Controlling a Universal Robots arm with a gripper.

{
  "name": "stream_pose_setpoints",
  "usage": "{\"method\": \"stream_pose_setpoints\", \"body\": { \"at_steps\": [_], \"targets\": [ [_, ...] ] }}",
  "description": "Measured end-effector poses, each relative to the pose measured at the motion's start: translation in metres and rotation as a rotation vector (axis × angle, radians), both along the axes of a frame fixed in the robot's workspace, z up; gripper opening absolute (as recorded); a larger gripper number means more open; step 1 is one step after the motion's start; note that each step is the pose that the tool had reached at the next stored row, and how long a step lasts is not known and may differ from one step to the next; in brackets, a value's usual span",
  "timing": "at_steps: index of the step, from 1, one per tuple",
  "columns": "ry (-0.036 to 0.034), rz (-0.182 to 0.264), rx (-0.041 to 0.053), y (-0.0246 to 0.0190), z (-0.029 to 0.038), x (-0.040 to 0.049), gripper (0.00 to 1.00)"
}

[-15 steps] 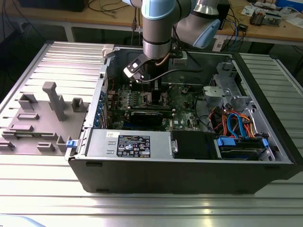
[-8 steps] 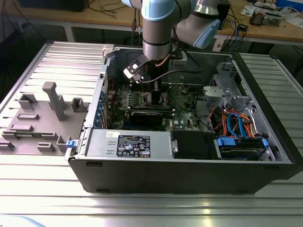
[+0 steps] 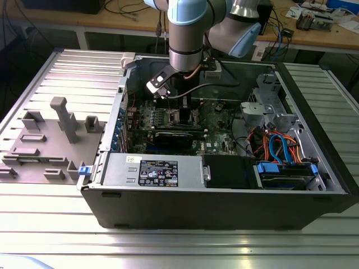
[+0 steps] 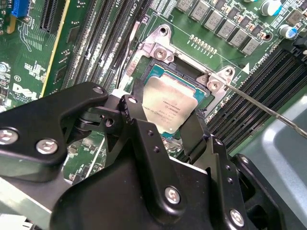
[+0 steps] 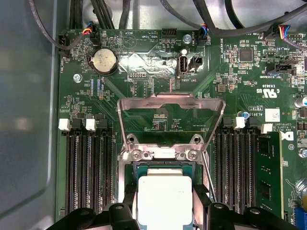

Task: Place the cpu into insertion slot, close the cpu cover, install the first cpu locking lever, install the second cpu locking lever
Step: 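Place the cpu into insertion slot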

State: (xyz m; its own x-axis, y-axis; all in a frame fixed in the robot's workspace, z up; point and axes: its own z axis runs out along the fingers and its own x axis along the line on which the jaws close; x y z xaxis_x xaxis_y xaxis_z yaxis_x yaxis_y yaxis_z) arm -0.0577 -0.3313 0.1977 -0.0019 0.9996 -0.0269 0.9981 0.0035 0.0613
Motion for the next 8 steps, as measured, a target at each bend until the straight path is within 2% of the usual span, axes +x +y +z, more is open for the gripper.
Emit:
{"method": "stream_pose_setpoints", "body": {
  "at_steps": [8],
  "targets": [
    [0.0004,-0.002,-0.0010,-0.0001,-0.0001,0.0000,0.54]
  ]
}}
